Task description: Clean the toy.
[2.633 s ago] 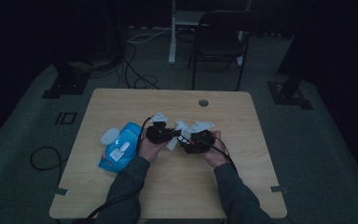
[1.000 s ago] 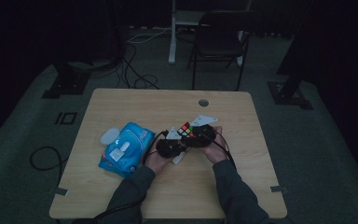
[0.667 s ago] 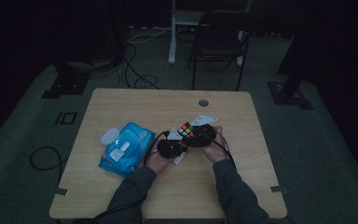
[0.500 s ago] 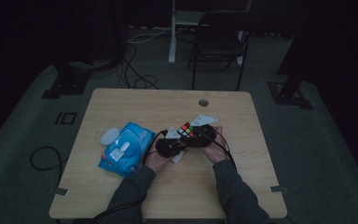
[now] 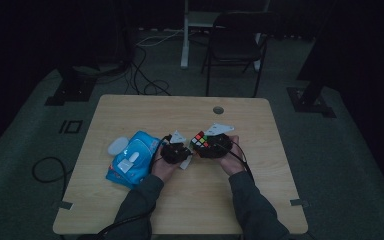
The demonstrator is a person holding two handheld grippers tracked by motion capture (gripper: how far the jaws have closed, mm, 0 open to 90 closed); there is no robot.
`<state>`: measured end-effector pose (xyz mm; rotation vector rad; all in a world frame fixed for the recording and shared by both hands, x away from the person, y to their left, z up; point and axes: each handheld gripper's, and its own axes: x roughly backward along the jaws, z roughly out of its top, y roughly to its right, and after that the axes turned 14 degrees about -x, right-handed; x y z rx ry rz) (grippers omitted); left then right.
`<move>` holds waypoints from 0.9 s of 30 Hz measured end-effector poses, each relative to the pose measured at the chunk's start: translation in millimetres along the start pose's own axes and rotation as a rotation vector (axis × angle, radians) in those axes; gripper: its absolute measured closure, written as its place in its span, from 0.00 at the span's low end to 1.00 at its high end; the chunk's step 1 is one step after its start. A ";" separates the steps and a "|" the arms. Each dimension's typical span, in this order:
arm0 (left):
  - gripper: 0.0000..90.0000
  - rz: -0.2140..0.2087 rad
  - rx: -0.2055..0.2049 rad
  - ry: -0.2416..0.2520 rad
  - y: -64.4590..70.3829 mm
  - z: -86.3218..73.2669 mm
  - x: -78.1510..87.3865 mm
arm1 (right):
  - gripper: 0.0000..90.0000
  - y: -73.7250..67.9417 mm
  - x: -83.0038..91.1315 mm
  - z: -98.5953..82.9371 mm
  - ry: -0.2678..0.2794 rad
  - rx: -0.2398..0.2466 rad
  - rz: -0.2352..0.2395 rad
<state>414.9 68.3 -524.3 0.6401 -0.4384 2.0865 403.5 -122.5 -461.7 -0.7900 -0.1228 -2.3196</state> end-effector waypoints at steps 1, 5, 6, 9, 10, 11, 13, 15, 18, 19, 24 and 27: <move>0.95 -0.002 -0.001 0.000 0.4 -0.1 -0.4 | 0.38 -0.2 -0.2 0.2 0.000 0.000 0.000; 0.95 -0.011 -0.007 -0.004 3.5 0.4 -2.5 | 0.38 -0.4 -2.0 0.4 -0.002 -0.008 0.001; 0.95 -0.019 -0.009 -0.005 4.8 0.4 -3.5 | 0.38 -0.4 -2.3 0.4 -0.001 -0.010 0.002; 0.95 -0.045 -0.027 -0.010 9.5 1.1 -6.4 | 0.38 -0.3 -3.5 0.7 0.000 -0.015 0.006; 0.95 -0.059 -0.042 -0.012 12.2 1.6 -7.8 | 0.38 -0.3 -3.7 0.8 0.000 -0.017 0.008; 0.95 -0.068 -0.050 -0.012 14.4 2.0 -8.8 | 0.38 -0.3 -4.0 0.9 -0.001 -0.020 0.010; 0.95 -0.089 -0.062 -0.011 17.1 2.3 -10.5 | 0.38 -0.1 -4.3 1.1 -0.001 -0.021 0.009; 0.95 -0.108 -0.073 -0.011 19.1 2.2 -11.7 | 0.38 -0.1 -4.3 0.9 -0.002 -0.022 0.008; 0.95 -0.105 -0.065 -0.011 17.0 1.7 -10.9 | 0.38 0.7 -3.8 -0.1 -0.002 -0.020 0.009; 0.95 -0.098 -0.059 -0.012 15.2 1.4 -10.0 | 0.38 0.7 -3.2 -0.8 -0.002 -0.021 0.008; 0.95 -0.055 -0.017 -0.009 4.4 0.9 -3.4 | 0.38 1.7 -0.2 -3.1 0.002 -0.019 0.008; 0.95 -0.044 -0.002 -0.022 -1.3 1.7 -0.8 | 0.38 2.0 1.4 -3.9 0.001 -0.015 0.007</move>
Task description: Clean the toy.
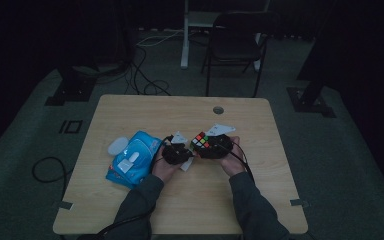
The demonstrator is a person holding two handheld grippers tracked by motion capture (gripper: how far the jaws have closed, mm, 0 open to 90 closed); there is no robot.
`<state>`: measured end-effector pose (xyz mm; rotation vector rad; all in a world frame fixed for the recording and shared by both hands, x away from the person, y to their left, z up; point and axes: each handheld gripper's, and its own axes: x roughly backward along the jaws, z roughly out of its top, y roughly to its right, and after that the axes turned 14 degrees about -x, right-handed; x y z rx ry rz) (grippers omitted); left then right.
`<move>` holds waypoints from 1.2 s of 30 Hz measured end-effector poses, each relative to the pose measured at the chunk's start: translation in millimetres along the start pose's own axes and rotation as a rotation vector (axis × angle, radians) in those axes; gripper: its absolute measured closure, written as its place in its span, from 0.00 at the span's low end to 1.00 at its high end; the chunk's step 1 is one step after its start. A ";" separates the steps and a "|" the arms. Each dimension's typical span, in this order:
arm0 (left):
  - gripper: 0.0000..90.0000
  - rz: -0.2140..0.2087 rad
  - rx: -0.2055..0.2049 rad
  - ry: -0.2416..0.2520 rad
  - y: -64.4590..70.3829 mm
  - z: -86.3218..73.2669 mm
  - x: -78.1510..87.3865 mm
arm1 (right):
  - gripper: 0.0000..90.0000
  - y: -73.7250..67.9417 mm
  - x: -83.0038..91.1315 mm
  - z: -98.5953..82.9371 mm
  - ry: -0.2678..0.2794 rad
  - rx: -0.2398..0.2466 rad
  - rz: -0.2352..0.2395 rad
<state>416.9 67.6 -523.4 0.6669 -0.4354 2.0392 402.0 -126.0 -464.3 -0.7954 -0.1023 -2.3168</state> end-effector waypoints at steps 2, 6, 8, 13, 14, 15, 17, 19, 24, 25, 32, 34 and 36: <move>0.95 0.005 0.004 -0.005 -1.9 -0.1 0.8 | 0.38 -0.1 0.0 -1.3 -0.001 0.006 0.000; 0.95 0.011 0.017 -0.004 -3.1 -1.0 0.9 | 0.38 0.9 1.3 -4.0 -0.006 0.009 -0.001; 0.95 0.014 0.027 -0.004 -4.0 -0.7 0.7 | 0.38 1.2 2.0 -4.8 -0.007 0.010 -0.003; 0.95 0.028 0.050 0.009 -9.8 0.3 5.7 | 0.38 3.0 2.9 -6.1 -0.010 0.015 -0.006; 0.95 0.030 0.055 0.014 -11.2 1.1 7.5 | 0.38 2.8 2.7 -6.9 -0.016 0.015 -0.007; 0.95 0.030 0.056 0.020 -12.0 1.8 8.8 | 0.38 2.9 2.1 -7.7 -0.020 0.020 -0.009; 0.95 0.031 0.057 0.033 -13.7 4.6 12.3 | 0.38 2.7 0.8 -9.4 -0.027 0.020 -0.009; 0.95 0.028 0.055 0.043 -15.3 7.0 15.4 | 0.38 1.9 -1.1 -11.0 -0.035 0.024 -0.010; 0.95 0.017 0.060 0.070 -19.0 10.9 22.5 | 0.38 -0.3 -5.5 -12.8 -0.045 0.031 -0.004; 0.95 0.015 0.064 0.074 -19.6 11.4 23.7 | 0.38 -0.9 -6.3 -13.1 -0.048 0.030 -0.001; 0.94 0.011 0.052 0.084 -24.6 14.8 29.6 | 0.38 -6.8 -12.8 -16.5 -0.064 0.047 0.013; 0.94 0.012 0.050 0.087 -26.1 15.9 30.8 | 0.38 -9.0 -14.8 -17.0 -0.066 0.050 0.019; 0.94 0.014 0.049 0.092 -28.1 16.7 31.2 | 0.38 -11.2 -16.6 -17.2 -0.068 0.056 0.024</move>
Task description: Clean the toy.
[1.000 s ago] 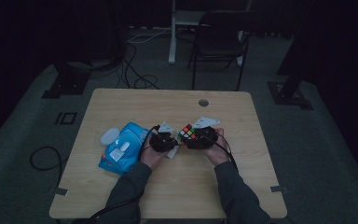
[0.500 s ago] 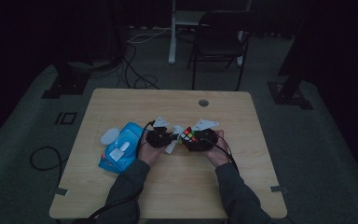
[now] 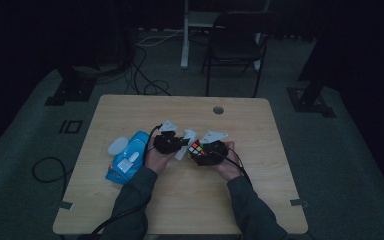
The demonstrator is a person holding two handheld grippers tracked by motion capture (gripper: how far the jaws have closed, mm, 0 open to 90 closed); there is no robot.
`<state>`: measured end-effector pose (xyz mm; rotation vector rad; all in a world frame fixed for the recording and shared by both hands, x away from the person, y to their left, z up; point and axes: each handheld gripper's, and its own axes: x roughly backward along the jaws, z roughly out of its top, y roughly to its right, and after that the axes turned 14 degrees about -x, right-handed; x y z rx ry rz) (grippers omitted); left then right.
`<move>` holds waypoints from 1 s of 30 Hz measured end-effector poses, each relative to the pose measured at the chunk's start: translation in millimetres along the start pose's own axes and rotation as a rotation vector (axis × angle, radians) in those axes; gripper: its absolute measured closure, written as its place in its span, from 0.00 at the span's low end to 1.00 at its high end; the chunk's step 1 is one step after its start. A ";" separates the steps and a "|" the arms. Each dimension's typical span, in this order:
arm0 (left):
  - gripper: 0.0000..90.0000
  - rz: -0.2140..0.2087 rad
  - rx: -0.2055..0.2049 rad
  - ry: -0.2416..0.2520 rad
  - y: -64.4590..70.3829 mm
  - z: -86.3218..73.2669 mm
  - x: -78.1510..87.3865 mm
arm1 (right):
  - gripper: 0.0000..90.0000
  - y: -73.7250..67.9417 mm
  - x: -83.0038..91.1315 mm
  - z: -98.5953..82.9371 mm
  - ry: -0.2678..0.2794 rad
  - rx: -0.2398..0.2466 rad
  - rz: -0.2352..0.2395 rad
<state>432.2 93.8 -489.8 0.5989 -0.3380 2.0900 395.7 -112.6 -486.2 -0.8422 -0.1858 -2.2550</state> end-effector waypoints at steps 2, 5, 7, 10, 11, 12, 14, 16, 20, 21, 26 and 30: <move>0.94 0.000 0.001 0.004 -2.0 1.2 -0.7 | 0.38 -2.7 -1.5 0.1 -0.002 0.003 0.006; 0.94 -0.003 -0.010 -0.001 -4.0 2.8 -2.2 | 0.38 -7.1 -4.2 0.3 -0.006 0.013 0.016; 0.94 -0.006 -0.012 0.001 -4.4 4.0 -4.0 | 0.38 -10.0 -6.1 0.2 -0.007 0.018 0.022; 0.94 -0.011 -0.013 -0.002 -5.6 5.8 -6.8 | 0.38 -13.4 -8.4 -0.2 -0.011 0.032 0.033; 0.94 -0.011 -0.010 0.000 -5.8 6.4 -7.9 | 0.38 -14.7 -9.1 -0.5 -0.014 0.033 0.036; 0.94 -0.013 -0.011 -0.002 -6.2 7.0 -8.6 | 0.38 -15.8 -9.8 -0.9 -0.016 0.036 0.036; 0.94 -0.019 -0.010 0.003 -6.6 8.3 -10.3 | 0.38 -17.7 -10.9 -1.5 -0.021 0.039 0.040; 0.94 -0.026 -0.012 0.003 -6.8 9.4 -11.3 | 0.38 -19.5 -11.7 -1.9 -0.021 0.039 0.045; 0.94 -0.020 -0.014 0.012 -8.0 12.6 -13.9 | 0.38 -23.9 -13.4 -2.5 -0.022 0.058 0.059; 0.94 -0.019 -0.012 0.017 -8.2 13.5 -14.9 | 0.38 -24.9 -13.8 -2.5 -0.024 0.063 0.060; 0.94 -0.022 -0.011 0.024 -8.9 16.6 -17.4 | 0.38 -28.4 -15.4 -2.2 -0.024 0.073 0.070; 0.94 -0.034 -0.015 0.025 -6.8 17.7 -19.1 | 0.38 -30.6 -17.1 -1.8 -0.026 0.084 0.079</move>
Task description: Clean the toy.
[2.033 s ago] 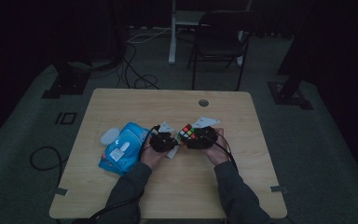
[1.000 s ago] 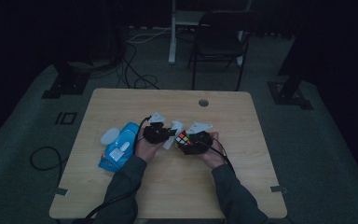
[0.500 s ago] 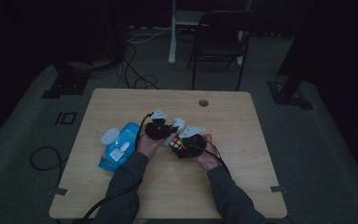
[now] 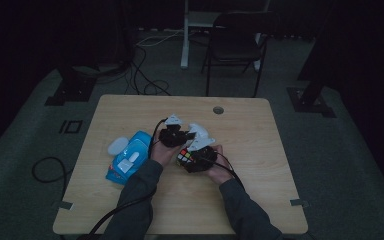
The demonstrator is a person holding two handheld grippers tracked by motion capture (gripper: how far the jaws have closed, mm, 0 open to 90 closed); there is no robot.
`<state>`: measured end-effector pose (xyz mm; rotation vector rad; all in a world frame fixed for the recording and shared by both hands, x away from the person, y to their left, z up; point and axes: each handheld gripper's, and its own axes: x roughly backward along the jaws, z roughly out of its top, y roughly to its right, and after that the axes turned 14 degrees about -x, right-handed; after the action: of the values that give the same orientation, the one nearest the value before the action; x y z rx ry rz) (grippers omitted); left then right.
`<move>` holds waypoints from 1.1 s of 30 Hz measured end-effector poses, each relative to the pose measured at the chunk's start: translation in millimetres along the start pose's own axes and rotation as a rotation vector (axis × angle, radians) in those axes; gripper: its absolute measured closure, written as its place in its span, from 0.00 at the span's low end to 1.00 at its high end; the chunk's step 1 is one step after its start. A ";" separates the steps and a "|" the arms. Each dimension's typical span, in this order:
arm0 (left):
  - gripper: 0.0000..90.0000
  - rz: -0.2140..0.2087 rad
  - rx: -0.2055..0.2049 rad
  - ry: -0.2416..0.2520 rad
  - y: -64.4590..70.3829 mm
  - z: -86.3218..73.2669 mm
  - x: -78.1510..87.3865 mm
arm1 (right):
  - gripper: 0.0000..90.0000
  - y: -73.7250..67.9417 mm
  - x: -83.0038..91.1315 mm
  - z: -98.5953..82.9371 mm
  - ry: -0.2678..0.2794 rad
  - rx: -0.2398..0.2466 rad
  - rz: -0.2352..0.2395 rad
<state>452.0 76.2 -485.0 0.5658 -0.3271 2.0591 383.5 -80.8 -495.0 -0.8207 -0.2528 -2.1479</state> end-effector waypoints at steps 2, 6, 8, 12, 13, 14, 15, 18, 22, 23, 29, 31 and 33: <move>0.94 -0.013 -0.003 -0.001 1.5 0.1 -0.9 | 0.38 0.0 -1.3 0.1 -0.002 0.001 0.001; 0.94 -0.051 -0.021 -0.007 5.8 0.7 -2.9 | 0.38 2.9 -4.1 -0.2 -0.007 -0.005 -0.003; 0.94 -0.066 -0.022 -0.003 7.3 1.4 -3.3 | 0.38 4.1 -4.1 -0.4 -0.006 -0.003 -0.006; 0.94 -0.090 -0.020 0.005 9.7 2.3 -4.1 | 0.38 6.0 -3.8 -0.4 -0.003 -0.010 -0.009; 0.94 -0.098 -0.022 0.006 10.6 2.6 -4.5 | 0.38 6.4 -3.8 -0.4 -0.002 -0.009 -0.009; 0.94 -0.103 -0.024 0.006 11.1 2.8 -4.7 | 0.38 6.8 -3.7 -0.5 -0.003 -0.009 -0.012; 0.94 -0.106 -0.025 0.007 11.5 3.1 -5.0 | 0.38 6.9 -3.5 -0.5 -0.003 -0.011 -0.013; 0.94 -0.114 -0.025 0.007 11.2 3.2 -5.1 | 0.38 7.3 -2.9 -0.6 -0.003 -0.012 -0.013; 0.94 -0.116 -0.027 -0.001 8.6 2.5 -4.5 | 0.38 5.5 -1.9 -0.8 -0.006 0.002 -0.014; 0.94 -0.115 -0.024 -0.003 7.9 2.0 -4.4 | 0.38 4.9 -1.7 -0.8 -0.005 0.005 -0.015; 0.94 -0.109 -0.013 -0.017 2.7 -2.9 -3.1 | 0.38 2.8 0.5 -0.6 0.000 0.024 -0.010; 0.94 -0.104 -0.009 -0.023 1.5 -4.4 -3.2 | 0.38 2.4 1.4 -0.6 0.003 0.025 -0.007; 0.94 -0.105 -0.004 -0.028 0.3 -6.0 -3.2 | 0.38 2.6 2.3 -0.4 0.008 0.030 -0.005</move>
<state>451.6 76.3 -491.8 0.5979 -0.3113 1.9512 384.2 -84.1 -494.0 -0.7950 -0.2830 -2.1462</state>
